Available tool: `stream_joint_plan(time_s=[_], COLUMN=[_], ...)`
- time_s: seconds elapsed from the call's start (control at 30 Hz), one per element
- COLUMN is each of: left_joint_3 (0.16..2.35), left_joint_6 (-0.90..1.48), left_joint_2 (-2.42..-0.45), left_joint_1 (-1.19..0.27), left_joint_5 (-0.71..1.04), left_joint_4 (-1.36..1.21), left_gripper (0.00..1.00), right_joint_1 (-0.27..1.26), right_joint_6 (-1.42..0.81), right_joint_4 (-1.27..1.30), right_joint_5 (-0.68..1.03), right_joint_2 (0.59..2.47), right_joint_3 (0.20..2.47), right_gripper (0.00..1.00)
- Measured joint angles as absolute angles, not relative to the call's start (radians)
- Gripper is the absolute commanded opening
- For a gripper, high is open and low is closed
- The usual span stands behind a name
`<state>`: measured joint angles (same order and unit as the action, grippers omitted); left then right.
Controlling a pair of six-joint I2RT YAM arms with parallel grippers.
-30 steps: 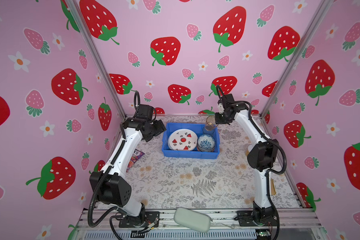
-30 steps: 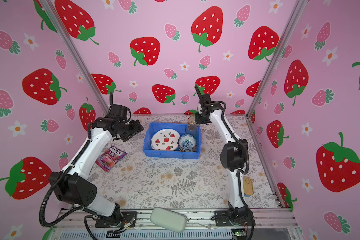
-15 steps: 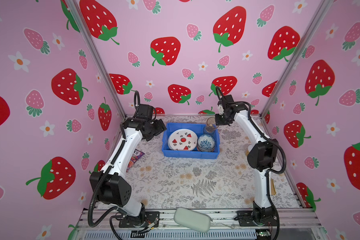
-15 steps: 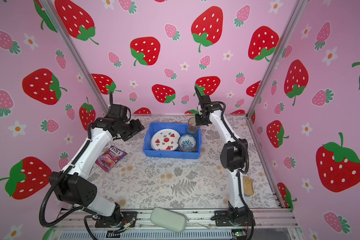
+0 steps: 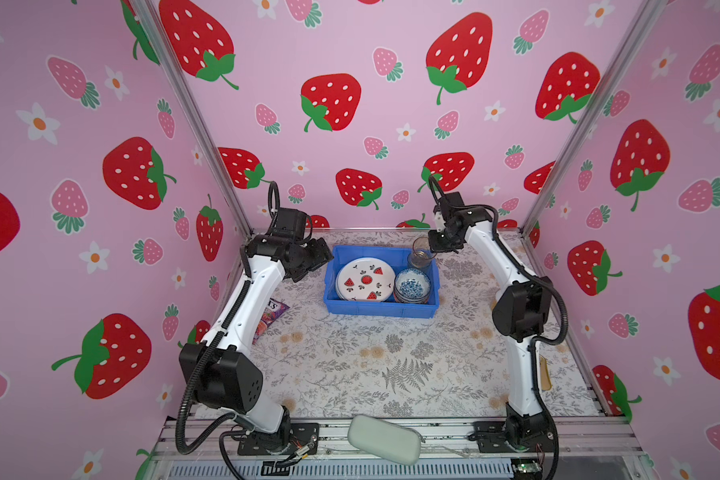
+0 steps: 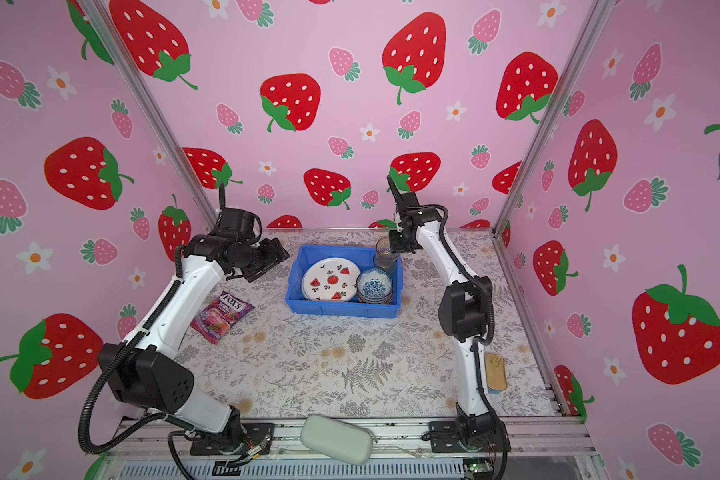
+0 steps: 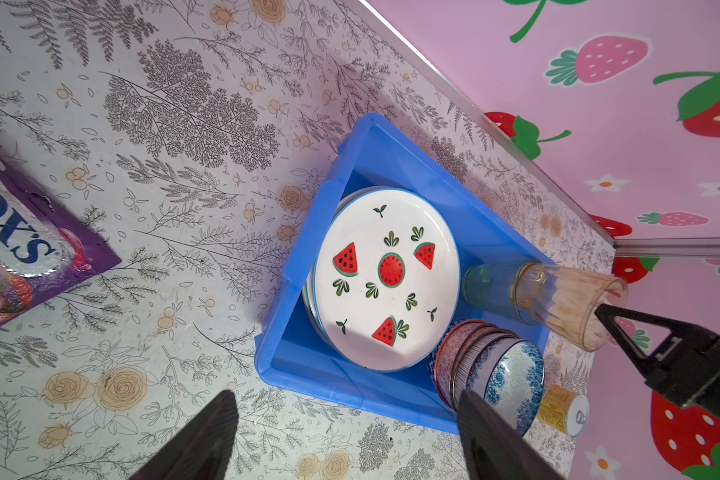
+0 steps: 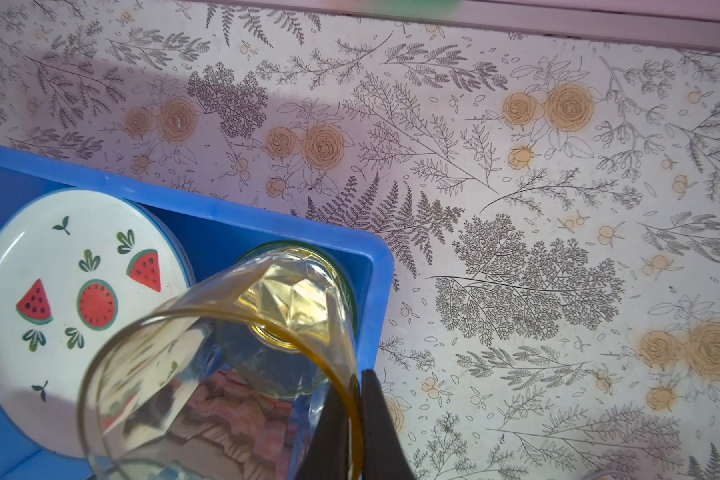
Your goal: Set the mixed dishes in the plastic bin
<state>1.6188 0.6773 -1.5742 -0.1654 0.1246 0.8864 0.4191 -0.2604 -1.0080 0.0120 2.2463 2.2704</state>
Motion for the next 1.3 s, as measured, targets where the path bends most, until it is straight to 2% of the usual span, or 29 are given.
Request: stream_joint_plan(time_s=[0.17, 0.33, 0.57, 0.9, 1.07, 1.13, 1.3], left_joint_3=[1.619, 1.618, 1.616, 1.612, 1.599, 1.584, 1.497], left_joint_6=[0.677, 0.677, 0.677, 0.673, 0.656, 0.650, 0.614], left_joint_2=[-1.577, -1.581, -1.581, -1.581, -1.570, -1.549, -1.443], left_joint_1=[-0.165, -0.165, -0.165, -0.161, -0.156, -0.150, -0.144], left_joint_5=[0.125, 0.125, 0.125, 0.135, 0.141, 0.141, 0.143], left_joint_4=[0.886, 0.886, 0.886, 0.886, 0.886, 0.885, 0.818], left_gripper=[0.86, 0.86, 0.86, 0.88, 0.99, 0.99, 0.99], right_joint_1=[0.427, 0.430, 0.434, 0.435, 0.422, 0.413, 0.345], right_joint_6=[-0.261, -0.261, -0.268, -0.266, -0.265, -0.263, -0.253], right_joint_4=[-1.009, -1.009, -1.002, -1.004, -1.012, -1.007, -0.925], right_joint_5=[0.009, 0.008, 0.007, 0.008, 0.013, 0.029, 0.070], right_joint_2=[2.281, 2.285, 2.292, 2.281, 2.199, 2.138, 1.890], right_joint_3=[2.271, 2.275, 2.290, 2.318, 2.317, 2.307, 2.129], right_gripper=[0.02, 0.15, 0.41, 0.51, 0.59, 0.63, 0.82])
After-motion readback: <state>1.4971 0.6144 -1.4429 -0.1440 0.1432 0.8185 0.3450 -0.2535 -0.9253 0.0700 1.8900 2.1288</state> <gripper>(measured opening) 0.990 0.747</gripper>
